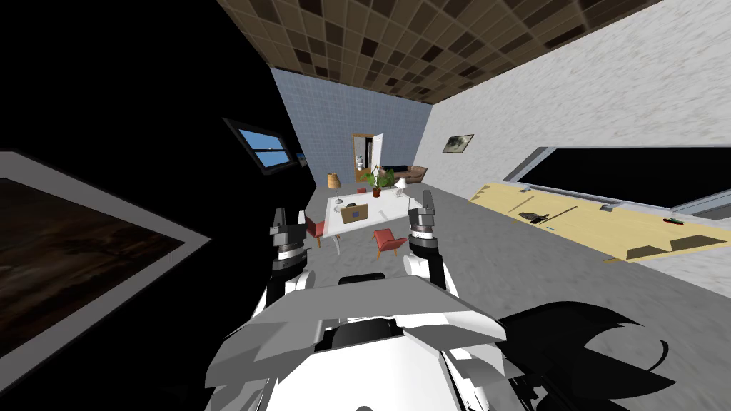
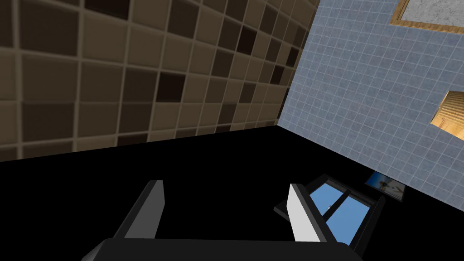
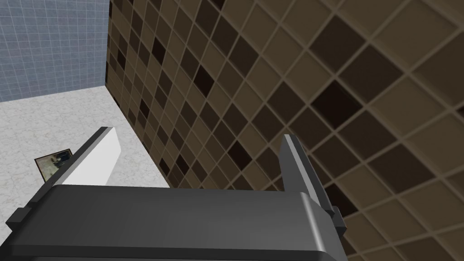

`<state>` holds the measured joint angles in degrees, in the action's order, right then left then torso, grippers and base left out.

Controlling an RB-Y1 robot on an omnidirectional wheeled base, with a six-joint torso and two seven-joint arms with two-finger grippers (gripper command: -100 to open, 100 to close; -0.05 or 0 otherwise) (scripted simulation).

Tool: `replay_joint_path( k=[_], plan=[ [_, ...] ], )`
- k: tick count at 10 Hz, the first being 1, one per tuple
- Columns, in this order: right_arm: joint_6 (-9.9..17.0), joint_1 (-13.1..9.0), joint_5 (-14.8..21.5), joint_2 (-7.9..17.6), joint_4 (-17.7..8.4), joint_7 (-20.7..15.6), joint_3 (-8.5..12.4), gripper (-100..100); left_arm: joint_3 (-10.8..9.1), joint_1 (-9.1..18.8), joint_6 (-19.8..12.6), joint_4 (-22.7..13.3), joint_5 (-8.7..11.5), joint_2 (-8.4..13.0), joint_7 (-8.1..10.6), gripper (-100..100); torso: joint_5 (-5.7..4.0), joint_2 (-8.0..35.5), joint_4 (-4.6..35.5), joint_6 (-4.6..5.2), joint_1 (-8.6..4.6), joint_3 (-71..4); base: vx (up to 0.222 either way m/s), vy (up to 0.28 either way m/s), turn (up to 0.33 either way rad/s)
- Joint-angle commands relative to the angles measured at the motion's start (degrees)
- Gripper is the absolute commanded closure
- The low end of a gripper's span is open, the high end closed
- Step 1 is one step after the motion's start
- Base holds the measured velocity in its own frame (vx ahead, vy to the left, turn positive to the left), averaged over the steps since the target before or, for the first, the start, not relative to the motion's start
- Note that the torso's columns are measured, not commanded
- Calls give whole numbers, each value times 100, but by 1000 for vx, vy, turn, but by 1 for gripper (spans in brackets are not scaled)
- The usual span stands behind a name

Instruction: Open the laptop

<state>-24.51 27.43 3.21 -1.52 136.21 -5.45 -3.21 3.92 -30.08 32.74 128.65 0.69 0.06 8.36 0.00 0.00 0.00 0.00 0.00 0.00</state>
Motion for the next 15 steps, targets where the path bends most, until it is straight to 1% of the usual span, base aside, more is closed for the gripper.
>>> replay_joint_path(
  k=[1, 3, 9, 10, 11, 12, 15],
  plan=[
    [0, 0, 0, 0, 0, 0, 0, 0, 0, 0, 0, 0, 0, 0, 0, 0, 0, 232, 235, 0, 0, -467, 0, 0, 0],
    [0, 0, 0, 0, 1, 0, 0, 0, 0, 0, 0, 1, 0, 0, 0, 0, 0, 1003, 1006, 0, 0, -2014, 0, 0, 0],
    [-1, 0, 0, 0, 2, 0, 0, 0, 0, 0, 1, 2, 0, 0, 0, 0, 0, 3539, 3537, 0, 0, -7073, 0, 0, 0],
    [-1, 0, 0, 0, 2, 0, 0, 0, -23, 67, -8, -106, 12, 171, -19, -100, 0, 3962, 3960, 0, 0, -7919, 0, 0, 0],
    [0, 0, 0, 0, 0, 0, 0, 0, -47, 133, -15, -212, 24, 293, -38, -100, 1, 4155, 4149, 0, 2, -8313, -3, 6, -19],
    [0, 0, 0, 0, -1, 0, 0, 0, -78, 218, -24, -350, 40, 417, -63, -100, 1, 4209, 4205, 0, 3, -8425, -9, 9, -20],
    [0, 0, 0, 0, -1, 0, 0, 0, -212, 576, -56, -839, 113, 746, -167, -100, 1, 4228, 4228, 0, 2, -8457, -7, 16, -30]
  ],
)
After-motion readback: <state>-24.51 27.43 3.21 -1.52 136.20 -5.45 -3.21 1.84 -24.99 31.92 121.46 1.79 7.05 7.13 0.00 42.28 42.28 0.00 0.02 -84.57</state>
